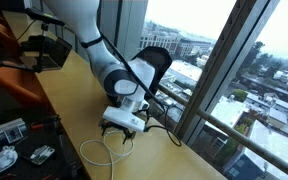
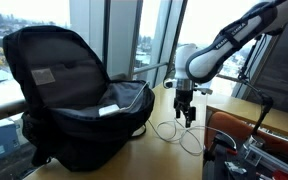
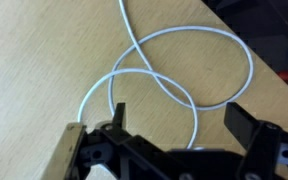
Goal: Put the white charger in the black bag and then lay the bag on the table
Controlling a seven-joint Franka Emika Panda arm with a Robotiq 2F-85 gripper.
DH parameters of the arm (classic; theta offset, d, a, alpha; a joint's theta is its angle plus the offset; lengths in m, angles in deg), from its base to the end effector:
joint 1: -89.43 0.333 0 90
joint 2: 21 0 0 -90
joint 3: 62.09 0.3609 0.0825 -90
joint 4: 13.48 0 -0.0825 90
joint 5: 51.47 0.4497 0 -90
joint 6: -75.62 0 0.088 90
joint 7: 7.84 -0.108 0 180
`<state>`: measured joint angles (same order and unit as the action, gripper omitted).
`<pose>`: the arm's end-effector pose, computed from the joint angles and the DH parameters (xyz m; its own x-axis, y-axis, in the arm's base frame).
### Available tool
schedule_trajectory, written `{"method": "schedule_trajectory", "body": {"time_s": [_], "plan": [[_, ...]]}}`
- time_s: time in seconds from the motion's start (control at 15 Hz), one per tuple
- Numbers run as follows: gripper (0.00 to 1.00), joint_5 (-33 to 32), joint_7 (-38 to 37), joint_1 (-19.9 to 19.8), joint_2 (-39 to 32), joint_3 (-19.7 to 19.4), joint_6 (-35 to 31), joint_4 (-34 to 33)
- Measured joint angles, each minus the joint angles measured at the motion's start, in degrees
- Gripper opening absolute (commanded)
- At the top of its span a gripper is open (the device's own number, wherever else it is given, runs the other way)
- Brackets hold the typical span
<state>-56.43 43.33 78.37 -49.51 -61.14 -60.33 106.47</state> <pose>0.6032 -0.1083 0.1462 0.6894 0.7052 -0.1654 0.6901 -0.7089 -0.1460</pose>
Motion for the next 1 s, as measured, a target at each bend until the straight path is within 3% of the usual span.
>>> {"method": "schedule_trajectory", "body": {"time_s": [1.0], "plan": [[1.0,1.1,0.09,-0.01,-2.86,0.36,-11.36,6.53]]}}
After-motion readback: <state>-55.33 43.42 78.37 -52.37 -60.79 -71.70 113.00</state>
